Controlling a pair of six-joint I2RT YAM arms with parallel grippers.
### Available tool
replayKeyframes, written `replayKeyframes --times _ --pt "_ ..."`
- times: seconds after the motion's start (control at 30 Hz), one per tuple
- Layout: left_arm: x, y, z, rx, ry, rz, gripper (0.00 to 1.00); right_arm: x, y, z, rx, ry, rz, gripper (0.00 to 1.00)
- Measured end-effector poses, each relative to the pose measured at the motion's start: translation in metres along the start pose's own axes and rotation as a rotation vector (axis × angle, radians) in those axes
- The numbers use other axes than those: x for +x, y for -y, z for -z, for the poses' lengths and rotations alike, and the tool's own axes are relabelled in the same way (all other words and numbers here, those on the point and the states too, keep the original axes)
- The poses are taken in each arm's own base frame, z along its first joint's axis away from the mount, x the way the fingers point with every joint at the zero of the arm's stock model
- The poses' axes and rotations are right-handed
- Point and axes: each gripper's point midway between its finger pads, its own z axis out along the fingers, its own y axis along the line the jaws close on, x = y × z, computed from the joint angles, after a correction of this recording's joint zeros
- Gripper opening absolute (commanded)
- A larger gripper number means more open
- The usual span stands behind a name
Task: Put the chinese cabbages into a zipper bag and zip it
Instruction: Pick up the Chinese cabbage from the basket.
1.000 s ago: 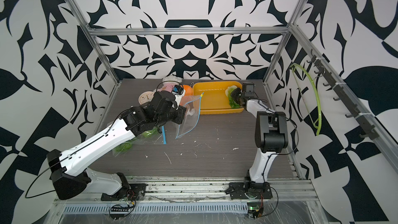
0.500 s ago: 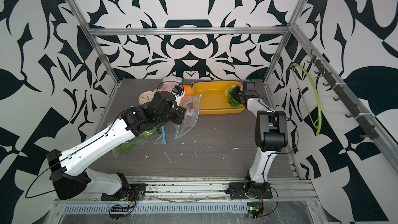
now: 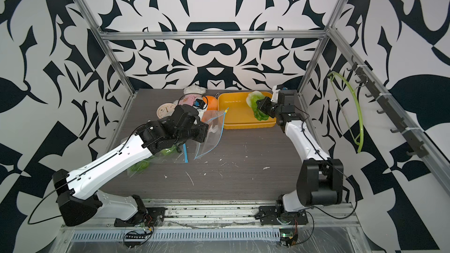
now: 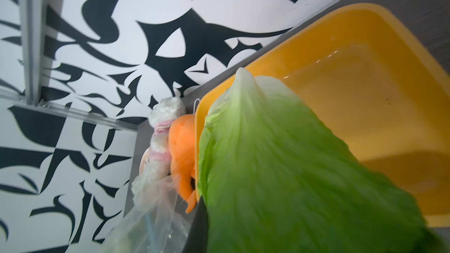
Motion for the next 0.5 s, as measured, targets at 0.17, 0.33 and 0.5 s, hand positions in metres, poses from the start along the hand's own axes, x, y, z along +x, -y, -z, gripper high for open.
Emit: replayKeyframes --times 0.17,0.33,0.5 --pt "0.011 -0.001 -0.002 0.008 -0.021 0.026 0.00 0.035 -0.041 0.032 -0.053 -0.073 0.083 0.00" --pt "0.018 0.001 -0.008 0.027 -0.035 0.043 0.00 0.062 -0.063 0.068 -0.079 -0.120 0.136 0.00" --pt "0.015 0.005 -0.008 0.050 -0.024 0.059 0.00 0.085 -0.076 0.101 -0.090 -0.162 0.175 0.00"
